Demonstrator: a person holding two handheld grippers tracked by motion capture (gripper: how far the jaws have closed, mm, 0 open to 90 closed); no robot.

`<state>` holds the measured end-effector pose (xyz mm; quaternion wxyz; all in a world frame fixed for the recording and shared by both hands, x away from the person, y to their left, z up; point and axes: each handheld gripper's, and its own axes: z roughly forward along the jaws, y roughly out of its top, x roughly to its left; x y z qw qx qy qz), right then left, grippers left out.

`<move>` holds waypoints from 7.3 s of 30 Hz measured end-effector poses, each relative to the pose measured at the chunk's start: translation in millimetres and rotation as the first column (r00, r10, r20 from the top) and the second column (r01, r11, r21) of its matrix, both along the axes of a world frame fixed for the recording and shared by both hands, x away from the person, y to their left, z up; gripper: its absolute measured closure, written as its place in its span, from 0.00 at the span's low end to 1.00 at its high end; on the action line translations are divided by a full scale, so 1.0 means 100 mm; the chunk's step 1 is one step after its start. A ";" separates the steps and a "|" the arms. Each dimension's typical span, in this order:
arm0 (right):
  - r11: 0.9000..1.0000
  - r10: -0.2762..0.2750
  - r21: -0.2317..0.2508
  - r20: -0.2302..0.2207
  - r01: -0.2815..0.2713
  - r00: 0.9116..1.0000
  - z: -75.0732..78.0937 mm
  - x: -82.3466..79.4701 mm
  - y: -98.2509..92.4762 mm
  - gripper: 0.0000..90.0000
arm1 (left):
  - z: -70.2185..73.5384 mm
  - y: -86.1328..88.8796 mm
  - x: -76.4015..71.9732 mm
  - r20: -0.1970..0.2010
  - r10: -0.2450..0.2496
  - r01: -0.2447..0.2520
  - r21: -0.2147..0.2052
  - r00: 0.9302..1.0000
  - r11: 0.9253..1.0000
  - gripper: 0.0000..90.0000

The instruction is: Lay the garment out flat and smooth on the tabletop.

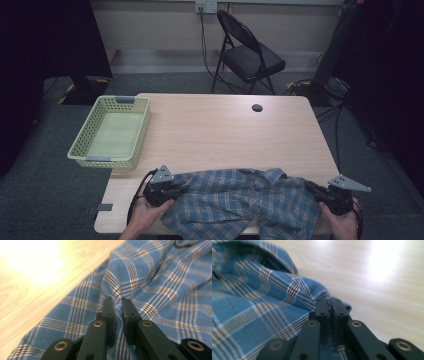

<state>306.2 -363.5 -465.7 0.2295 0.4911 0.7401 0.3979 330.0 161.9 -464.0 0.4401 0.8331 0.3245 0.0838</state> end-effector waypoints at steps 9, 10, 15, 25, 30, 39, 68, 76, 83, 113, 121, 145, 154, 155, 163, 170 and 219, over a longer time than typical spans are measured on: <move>0.998 -0.007 0.060 0.069 0.003 0.998 0.21 -0.04 -0.06 0.96 | 0.22 0.05 -0.01 0.070 0.026 -0.018 -0.105 0.997 0.994 0.92; 0.998 -0.005 0.064 0.077 0.000 0.997 0.23 -0.05 -0.06 0.96 | 0.24 0.06 -0.01 0.073 0.028 -0.020 -0.113 0.997 0.993 0.92; 0.998 0.008 0.063 0.119 -0.016 0.993 0.37 -0.07 -0.05 0.96 | 0.35 0.08 0.00 0.111 0.050 -0.036 -0.124 0.993 0.992 0.92; 0.996 -0.005 0.091 0.218 -0.016 0.976 0.76 -0.01 -0.08 0.96 | 0.65 0.05 0.06 0.193 0.066 -0.033 -0.168 0.979 0.985 0.92; 0.995 0.006 0.093 0.223 -0.027 0.975 0.86 0.10 -0.03 0.96 | 0.72 0.05 0.17 0.198 0.087 -0.050 -0.186 0.976 0.981 0.92; 0.995 0.012 0.091 0.280 -0.039 0.960 1.17 0.22 0.03 0.96 | 1.00 0.05 0.29 0.247 0.114 -0.062 -0.207 0.962 0.976 0.92; 0.997 -0.033 0.072 0.386 0.006 0.922 2.16 0.90 0.01 0.96 | 1.92 -0.07 0.93 0.354 0.189 -0.123 -0.200 0.916 0.972 0.92; 0.997 -0.059 0.064 0.378 0.037 0.924 2.35 1.22 0.03 0.96 | 2.19 -0.12 1.27 0.364 0.219 -0.159 -0.186 0.905 0.969 0.92; 0.995 -0.101 0.050 0.359 0.089 0.928 2.45 1.60 0.08 0.96 | 2.21 -0.15 1.72 0.360 0.275 -0.208 -0.214 0.891 0.954 0.91; 0.989 0.144 0.012 0.138 -0.147 0.980 1.21 1.15 0.54 0.46 | 1.07 -0.49 1.19 0.266 0.139 -0.126 -0.065 0.954 0.990 0.43; 0.979 0.197 0.020 0.117 -0.200 0.973 0.89 0.77 0.67 0.47 | 0.67 -0.54 0.83 0.209 0.077 -0.070 -0.038 0.975 0.997 0.40; 0.937 0.306 -0.161 -0.042 -0.309 0.951 -0.23 0.45 1.13 0.26 | -0.26 -0.86 0.39 0.059 -0.108 0.092 0.229 0.992 0.969 0.29; 0.958 0.248 -0.134 -0.049 -0.253 0.967 -0.23 0.49 1.03 0.81 | -0.22 -0.72 0.40 0.044 -0.085 0.074 0.208 0.995 0.975 0.81; 0.953 0.282 -0.095 -0.058 -0.286 0.958 -0.19 0.46 0.99 0.88 | -0.22 -0.72 0.39 0.034 -0.102 0.093 0.207 0.994 0.974 0.87; 0.929 0.371 0.018 -0.067 -0.371 0.926 0.01 0.21 0.83 0.94 | 0.12 -0.54 0.22 0.039 -0.229 0.228 0.036 0.973 0.973 0.96; 0.934 0.351 0.061 0.033 -0.353 0.936 0.38 0.17 0.63 0.95 | 0.45 -0.52 0.30 0.135 -0.180 0.185 -0.026 0.974 0.982 0.97; 0.972 0.231 0.031 0.084 -0.234 0.969 0.40 0.30 0.69 0.49 | -0.30 -0.59 0.76 -0.014 0.018 -0.018 0.047 1.000 0.999 0.85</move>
